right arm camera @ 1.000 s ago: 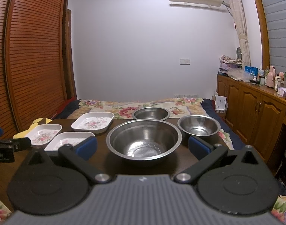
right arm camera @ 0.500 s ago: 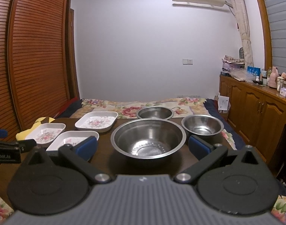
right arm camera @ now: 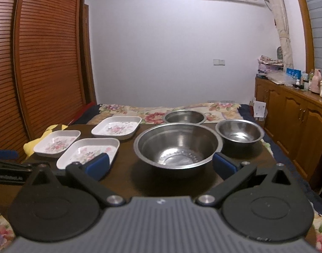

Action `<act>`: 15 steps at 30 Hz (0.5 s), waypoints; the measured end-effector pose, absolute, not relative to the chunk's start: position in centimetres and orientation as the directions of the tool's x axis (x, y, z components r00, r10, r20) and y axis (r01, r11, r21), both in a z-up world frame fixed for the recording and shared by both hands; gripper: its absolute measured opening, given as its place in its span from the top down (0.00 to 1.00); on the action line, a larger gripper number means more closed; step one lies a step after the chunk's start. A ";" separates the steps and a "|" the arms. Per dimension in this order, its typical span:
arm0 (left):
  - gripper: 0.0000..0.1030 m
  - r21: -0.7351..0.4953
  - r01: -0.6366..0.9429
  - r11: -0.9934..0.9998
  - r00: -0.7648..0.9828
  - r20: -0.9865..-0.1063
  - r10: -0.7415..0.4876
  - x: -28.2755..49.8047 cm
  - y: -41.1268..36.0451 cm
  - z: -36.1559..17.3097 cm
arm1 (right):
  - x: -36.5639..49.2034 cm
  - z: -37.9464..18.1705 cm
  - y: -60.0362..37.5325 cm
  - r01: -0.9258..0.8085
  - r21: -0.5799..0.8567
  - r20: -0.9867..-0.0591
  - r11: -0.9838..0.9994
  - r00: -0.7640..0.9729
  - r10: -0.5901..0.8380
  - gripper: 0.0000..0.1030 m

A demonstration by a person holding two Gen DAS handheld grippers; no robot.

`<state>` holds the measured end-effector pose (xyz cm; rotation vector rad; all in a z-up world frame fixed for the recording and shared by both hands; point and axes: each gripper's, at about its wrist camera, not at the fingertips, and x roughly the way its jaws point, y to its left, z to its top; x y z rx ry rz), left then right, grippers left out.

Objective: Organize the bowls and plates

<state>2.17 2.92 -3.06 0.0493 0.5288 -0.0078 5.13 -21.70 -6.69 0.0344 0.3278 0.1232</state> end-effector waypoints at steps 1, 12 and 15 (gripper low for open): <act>0.00 0.041 0.020 0.999 0.860 -0.511 0.004 2.3 3.1 -3.3 | 5.3 -6.8 -21.6 -0.123 0.059 -0.323 0.991 0.937 0.135 0.00; 0.00 0.007 0.015 1.000 0.826 -0.563 -0.009 3.4 5.3 -5.1 | 6.5 -7.9 -19.6 -0.190 0.067 -0.365 0.979 0.909 0.201 0.00; 0.00 -0.011 0.010 1.000 0.824 -0.567 -0.015 3.7 6.3 -5.2 | 7.1 -8.1 -18.8 -0.216 0.054 -0.377 0.975 0.900 0.220 0.00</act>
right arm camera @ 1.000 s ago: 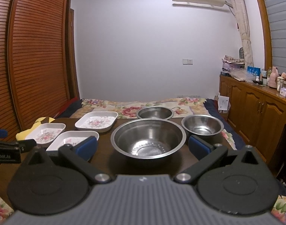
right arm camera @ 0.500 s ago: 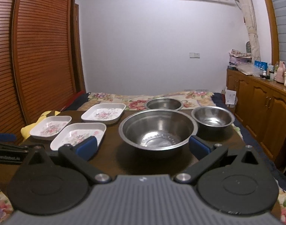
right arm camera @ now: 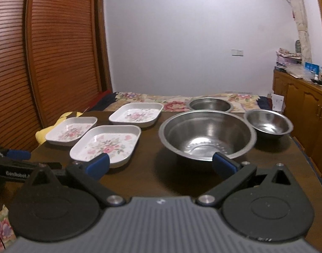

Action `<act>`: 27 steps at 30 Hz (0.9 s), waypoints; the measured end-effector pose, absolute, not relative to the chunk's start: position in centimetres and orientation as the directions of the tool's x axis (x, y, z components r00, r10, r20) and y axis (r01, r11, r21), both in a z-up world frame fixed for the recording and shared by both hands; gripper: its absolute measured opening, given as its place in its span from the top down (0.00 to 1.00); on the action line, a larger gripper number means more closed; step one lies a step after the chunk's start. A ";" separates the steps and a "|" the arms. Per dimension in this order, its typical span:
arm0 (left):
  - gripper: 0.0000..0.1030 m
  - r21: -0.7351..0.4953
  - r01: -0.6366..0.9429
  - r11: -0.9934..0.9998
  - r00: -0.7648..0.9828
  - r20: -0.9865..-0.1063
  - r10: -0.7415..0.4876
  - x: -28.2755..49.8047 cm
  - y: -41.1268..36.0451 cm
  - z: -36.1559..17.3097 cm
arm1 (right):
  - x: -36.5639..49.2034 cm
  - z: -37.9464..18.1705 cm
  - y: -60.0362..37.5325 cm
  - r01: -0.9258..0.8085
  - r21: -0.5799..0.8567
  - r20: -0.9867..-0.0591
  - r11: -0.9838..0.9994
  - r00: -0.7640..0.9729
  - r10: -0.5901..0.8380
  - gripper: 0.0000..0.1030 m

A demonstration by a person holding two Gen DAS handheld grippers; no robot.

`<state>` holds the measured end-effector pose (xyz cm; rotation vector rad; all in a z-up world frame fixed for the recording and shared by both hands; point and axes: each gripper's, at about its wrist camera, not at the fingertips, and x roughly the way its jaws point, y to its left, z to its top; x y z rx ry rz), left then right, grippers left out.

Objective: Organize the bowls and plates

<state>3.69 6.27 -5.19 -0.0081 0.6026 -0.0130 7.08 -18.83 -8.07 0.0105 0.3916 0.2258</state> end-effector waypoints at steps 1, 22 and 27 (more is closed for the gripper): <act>0.00 -0.015 0.005 1.000 0.824 -0.566 -0.013 3.8 6.6 -5.2 | 7.3 -8.1 -18.5 -0.232 0.049 -0.384 0.971 0.894 0.233 0.00; 0.13 -0.037 0.048 0.998 0.839 -0.541 -0.060 9.0 10.6 -5.2 | 13.7 -9.3 -12.4 -0.379 0.042 -0.474 0.924 0.807 0.353 0.30; 0.23 -0.059 0.075 0.995 0.828 -0.553 -0.095 10.4 10.5 -5.5 | 15.0 -10.2 -12.0 -0.371 0.046 -0.497 0.927 0.797 0.343 0.38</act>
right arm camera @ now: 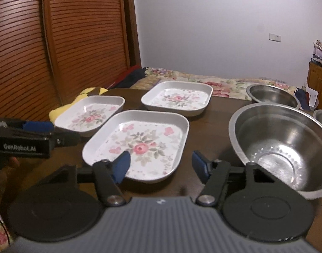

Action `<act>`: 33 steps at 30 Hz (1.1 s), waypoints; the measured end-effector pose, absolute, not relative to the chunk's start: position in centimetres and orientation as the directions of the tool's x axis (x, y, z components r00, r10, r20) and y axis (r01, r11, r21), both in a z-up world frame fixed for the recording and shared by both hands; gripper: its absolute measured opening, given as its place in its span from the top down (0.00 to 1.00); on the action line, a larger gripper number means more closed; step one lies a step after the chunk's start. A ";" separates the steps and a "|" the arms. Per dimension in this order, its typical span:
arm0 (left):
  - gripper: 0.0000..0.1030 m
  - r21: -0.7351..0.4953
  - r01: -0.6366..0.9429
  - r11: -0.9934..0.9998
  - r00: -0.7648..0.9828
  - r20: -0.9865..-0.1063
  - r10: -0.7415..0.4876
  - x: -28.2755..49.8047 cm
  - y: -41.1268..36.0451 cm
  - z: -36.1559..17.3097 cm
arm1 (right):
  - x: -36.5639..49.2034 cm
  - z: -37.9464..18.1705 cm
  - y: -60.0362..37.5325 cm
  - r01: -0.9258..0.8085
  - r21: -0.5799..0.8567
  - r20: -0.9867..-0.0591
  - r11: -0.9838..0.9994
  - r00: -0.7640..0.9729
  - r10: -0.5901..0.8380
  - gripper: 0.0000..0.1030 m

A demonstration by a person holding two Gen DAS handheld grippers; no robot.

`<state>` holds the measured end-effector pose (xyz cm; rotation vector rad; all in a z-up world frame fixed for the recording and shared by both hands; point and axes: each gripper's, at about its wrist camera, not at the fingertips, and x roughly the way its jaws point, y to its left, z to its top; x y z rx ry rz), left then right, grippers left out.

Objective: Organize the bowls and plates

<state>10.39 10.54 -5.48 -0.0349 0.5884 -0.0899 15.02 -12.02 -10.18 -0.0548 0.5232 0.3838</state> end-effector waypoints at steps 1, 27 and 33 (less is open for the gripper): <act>0.28 -0.058 0.084 0.995 0.825 -0.556 -0.102 10.6 10.4 -5.6 | 15.2 -10.3 -12.0 -0.367 0.041 -0.499 0.929 0.798 0.338 0.39; 0.76 -0.092 0.126 0.988 0.782 -0.604 -0.156 13.6 9.4 -8.3 | 18.1 -12.5 -12.0 -0.309 0.104 -0.540 0.945 0.781 0.315 0.62; 0.84 -0.102 0.129 0.986 0.784 -0.599 -0.165 13.8 9.5 -8.5 | 18.3 -12.6 -11.8 -0.306 0.104 -0.539 0.946 0.783 0.312 0.70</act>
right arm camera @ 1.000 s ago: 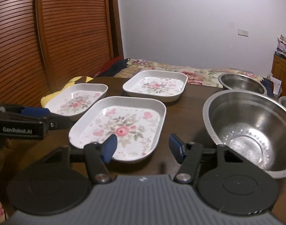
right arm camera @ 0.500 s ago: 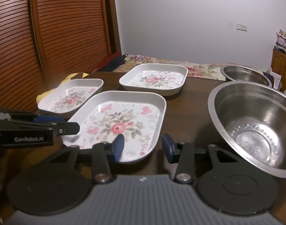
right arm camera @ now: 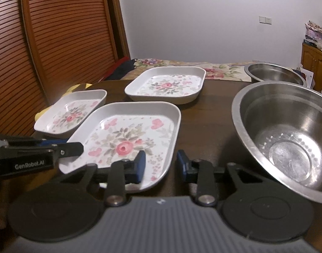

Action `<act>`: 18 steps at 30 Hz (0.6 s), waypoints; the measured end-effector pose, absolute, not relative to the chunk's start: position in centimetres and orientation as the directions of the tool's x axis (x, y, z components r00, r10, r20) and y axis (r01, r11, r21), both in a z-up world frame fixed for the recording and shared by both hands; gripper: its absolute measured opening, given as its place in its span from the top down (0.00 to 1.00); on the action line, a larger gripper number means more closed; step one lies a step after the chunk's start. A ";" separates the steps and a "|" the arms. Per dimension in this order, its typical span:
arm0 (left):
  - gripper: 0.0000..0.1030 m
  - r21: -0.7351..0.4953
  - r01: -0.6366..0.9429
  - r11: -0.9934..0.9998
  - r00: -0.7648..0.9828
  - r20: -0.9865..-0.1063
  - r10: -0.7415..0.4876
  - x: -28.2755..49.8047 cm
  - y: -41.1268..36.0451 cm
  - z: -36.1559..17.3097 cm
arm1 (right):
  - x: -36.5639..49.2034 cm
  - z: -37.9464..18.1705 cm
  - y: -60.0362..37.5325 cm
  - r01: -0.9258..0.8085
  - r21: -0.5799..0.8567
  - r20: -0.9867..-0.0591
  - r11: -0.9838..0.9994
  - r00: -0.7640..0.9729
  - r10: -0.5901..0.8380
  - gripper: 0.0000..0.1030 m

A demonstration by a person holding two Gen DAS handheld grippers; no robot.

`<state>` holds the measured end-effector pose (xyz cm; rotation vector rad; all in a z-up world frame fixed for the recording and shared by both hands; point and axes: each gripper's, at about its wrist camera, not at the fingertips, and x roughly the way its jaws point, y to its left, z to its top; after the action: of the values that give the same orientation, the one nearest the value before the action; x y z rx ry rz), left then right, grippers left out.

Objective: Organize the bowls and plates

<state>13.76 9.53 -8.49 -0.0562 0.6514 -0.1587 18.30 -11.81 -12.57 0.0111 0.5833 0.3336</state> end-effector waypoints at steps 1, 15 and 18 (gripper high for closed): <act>0.85 -0.103 0.131 0.986 0.784 -0.598 -0.166 13.8 9.5 -8.5 | 18.3 -12.6 -11.8 -0.306 0.101 -0.537 0.947 0.784 0.311 0.73; 0.88 -0.119 0.137 0.983 0.781 -0.598 -0.181 13.3 9.8 -8.2 | 18.2 -12.3 -12.1 -0.318 0.108 -0.541 0.942 0.776 0.324 0.78; 0.88 -0.131 0.139 0.982 0.783 -0.593 -0.190 12.9 9.9 -8.0 | 18.1 -12.2 -12.4 -0.323 0.133 -0.543 0.937 0.767 0.341 0.78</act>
<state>12.85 9.90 -7.97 -0.0816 0.6483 -0.1781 18.06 -12.42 -12.20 0.0321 0.5956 0.3608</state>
